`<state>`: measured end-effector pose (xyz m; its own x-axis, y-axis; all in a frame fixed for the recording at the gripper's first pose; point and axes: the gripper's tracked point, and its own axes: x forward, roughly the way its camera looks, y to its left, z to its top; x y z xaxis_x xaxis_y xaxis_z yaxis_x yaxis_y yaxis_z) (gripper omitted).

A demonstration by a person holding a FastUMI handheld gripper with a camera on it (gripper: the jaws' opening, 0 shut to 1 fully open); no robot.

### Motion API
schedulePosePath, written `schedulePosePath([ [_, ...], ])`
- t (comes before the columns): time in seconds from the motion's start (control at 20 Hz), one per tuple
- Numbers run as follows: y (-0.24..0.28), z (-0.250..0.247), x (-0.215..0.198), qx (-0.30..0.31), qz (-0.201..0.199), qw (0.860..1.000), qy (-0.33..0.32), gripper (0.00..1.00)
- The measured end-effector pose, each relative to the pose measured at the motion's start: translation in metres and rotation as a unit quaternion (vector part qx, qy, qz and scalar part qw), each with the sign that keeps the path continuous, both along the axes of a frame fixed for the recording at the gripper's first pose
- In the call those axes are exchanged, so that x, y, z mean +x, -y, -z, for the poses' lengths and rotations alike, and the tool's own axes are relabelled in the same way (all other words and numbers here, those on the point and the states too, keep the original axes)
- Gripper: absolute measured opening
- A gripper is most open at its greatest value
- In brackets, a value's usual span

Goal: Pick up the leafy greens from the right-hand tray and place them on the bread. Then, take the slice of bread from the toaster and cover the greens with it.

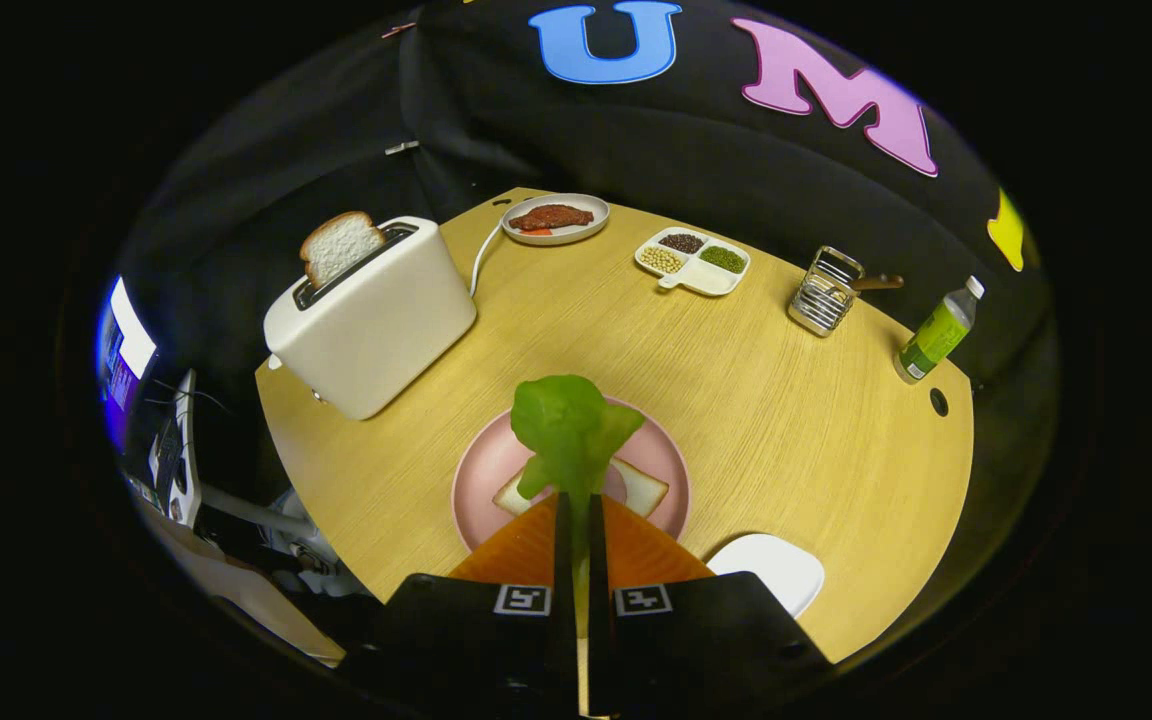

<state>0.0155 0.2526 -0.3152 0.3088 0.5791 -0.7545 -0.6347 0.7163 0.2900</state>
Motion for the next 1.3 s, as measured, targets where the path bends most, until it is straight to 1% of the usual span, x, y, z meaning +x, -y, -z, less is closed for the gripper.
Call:
schedulePosePath([
  [0.25, -0.009, 0.012, 0.002, -0.01, -0.002, 1.0, -0.003, 0.1],
  [0.3, -0.009, 0.014, 0.003, -0.012, -0.001, 1.0, -0.002, 0.2],
  [0.4, -0.006, 0.016, 0.009, -0.023, 0.007, 1.0, 0.012, 0.53],
  [0.45, -0.007, 0.016, 0.01, -0.025, 0.009, 1.0, 0.015, 0.62],
  [0.5, -0.008, 0.016, 0.008, -0.022, 0.009, 1.0, 0.013, 0.76],
  [0.6, -0.008, 0.013, 0.009, -0.019, 0.01, 1.0, 0.017, 0.88],
  [0.75, -0.008, 0.006, 0.006, -0.009, 0.015, 1.0, 0.017, 0.88],
  [0.95, -0.017, -0.026, 0.004, 0.036, 0.036, 0.998, 0.022, 0.88],
  [1.05, -0.028, -0.056, 0.009, 0.069, 0.048, 0.996, 0.036, 0.9],
  [1.15, -0.045, -0.092, 0.014, 0.115, 0.061, 0.99, 0.047, 0.91],
  [1.3, -0.077, -0.143, 0.023, 0.169, 0.068, 0.981, 0.06, 0.91],
])
